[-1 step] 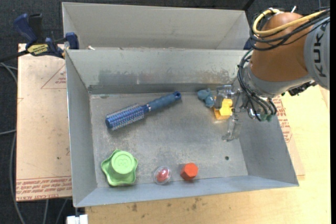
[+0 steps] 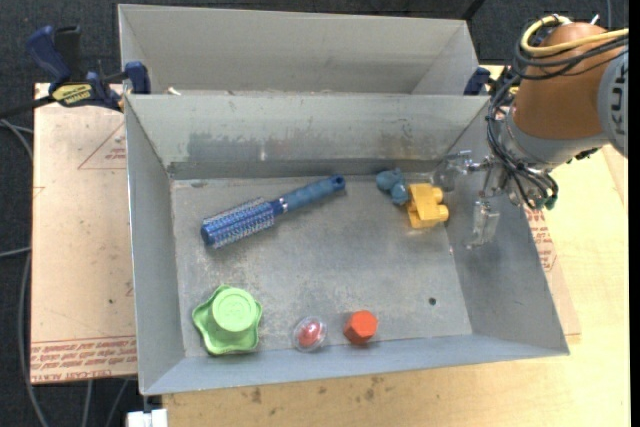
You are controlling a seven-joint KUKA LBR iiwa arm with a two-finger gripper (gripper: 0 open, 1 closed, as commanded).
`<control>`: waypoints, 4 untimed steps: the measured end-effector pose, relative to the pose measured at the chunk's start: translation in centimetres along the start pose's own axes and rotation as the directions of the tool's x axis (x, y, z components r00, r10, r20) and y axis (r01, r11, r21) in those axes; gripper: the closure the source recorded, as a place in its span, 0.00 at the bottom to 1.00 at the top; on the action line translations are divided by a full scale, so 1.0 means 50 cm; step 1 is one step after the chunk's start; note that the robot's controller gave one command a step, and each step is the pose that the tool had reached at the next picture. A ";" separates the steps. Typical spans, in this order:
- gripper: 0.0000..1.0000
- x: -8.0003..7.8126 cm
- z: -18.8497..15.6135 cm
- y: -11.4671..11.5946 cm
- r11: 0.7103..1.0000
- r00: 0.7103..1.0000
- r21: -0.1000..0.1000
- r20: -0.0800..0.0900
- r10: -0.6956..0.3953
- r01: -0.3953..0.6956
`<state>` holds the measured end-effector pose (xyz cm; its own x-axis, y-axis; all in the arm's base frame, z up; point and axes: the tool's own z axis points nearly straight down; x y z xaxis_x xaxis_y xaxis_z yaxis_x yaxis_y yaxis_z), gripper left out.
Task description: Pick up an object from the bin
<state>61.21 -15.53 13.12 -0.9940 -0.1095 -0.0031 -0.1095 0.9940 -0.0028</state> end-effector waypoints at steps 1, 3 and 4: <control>0.00 -0.082 0.062 0.017 0.991 0.991 -0.004 0.001 -0.133 0.133; 1.00 -0.079 0.102 0.039 0.994 0.994 -0.003 0.000 0.110 -0.110; 1.00 0.029 -0.053 0.055 0.856 0.856 -0.002 0.002 -0.517 0.517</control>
Offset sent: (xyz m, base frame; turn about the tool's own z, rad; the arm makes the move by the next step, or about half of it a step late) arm 0.0392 0.0119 -0.0299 -0.1353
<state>59.46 -12.95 15.75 -0.7941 -0.6078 -0.0029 -0.6078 0.7941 -0.0016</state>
